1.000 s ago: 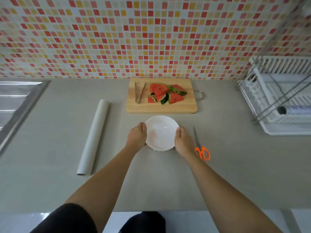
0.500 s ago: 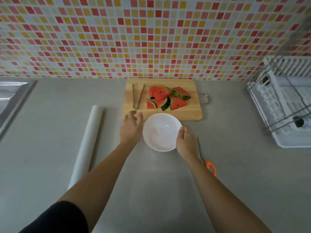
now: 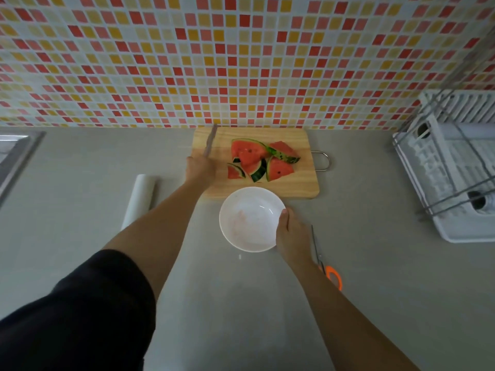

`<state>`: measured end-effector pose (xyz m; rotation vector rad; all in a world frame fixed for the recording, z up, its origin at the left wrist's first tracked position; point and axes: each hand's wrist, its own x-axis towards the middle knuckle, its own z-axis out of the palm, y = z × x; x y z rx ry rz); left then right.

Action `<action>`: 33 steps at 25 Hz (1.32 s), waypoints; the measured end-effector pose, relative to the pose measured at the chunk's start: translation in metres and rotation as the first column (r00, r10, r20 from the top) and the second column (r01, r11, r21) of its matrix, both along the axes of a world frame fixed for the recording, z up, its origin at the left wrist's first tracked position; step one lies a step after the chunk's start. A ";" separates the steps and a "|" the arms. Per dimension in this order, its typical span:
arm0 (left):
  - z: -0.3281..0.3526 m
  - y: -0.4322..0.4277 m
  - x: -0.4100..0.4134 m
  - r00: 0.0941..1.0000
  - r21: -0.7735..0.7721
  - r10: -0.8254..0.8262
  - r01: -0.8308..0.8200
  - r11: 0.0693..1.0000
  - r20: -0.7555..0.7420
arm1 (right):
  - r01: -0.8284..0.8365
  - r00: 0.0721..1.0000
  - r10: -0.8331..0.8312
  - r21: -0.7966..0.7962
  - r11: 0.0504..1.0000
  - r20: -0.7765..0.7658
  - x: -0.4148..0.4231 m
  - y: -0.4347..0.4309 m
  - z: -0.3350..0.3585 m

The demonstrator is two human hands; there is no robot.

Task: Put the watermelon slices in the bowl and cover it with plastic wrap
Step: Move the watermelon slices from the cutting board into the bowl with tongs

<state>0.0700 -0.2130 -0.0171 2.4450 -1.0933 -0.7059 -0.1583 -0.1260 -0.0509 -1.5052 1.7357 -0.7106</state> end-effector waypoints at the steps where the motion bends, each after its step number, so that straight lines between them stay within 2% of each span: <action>1: 0.003 0.001 0.008 0.996 -0.043 0.003 -0.006 0.999 -0.086 | -0.010 1.000 0.010 0.002 1.000 0.005 0.000 0.000 0.001; 3: 0.008 0.009 0.022 0.972 -0.112 -0.058 0.032 0.993 -0.229 | -0.027 1.000 0.026 0.008 1.000 0.016 0.000 -0.001 0.004; 5: 0.012 0.021 0.033 0.948 -0.103 -0.135 0.110 0.989 -0.286 | -0.036 0.999 0.036 0.011 0.999 0.011 -0.001 -0.002 0.006; 7: 0.009 0.029 0.043 0.948 -0.025 -0.220 0.221 0.975 -0.228 | -0.041 0.999 0.041 0.023 0.999 0.003 -0.001 -0.002 0.008; 9: 0.004 0.034 0.049 0.948 0.034 -0.252 0.263 0.964 -0.193 | -0.042 0.999 0.042 0.034 0.999 0.002 0.000 -0.001 0.009; 12: -0.001 0.032 0.049 0.950 0.023 -0.173 0.185 0.982 -0.258 | -0.032 0.999 0.032 0.044 0.999 0.005 -0.001 -0.002 0.009; 17: -0.002 0.016 0.041 0.938 -0.004 -0.176 0.183 0.983 -0.298 | -0.027 0.999 0.027 0.016 0.999 0.018 0.000 -0.002 0.006; 29: 0.007 -0.001 0.030 0.859 -0.063 -0.059 0.032 0.998 -0.509 | -0.022 1.000 0.021 0.036 0.999 0.017 0.001 -0.001 0.004; 33: 0.007 -0.006 0.031 0.828 -0.146 -0.043 -0.047 0.988 -0.559 | -0.002 1.000 0.001 0.030 1.000 0.024 0.002 -0.001 0.004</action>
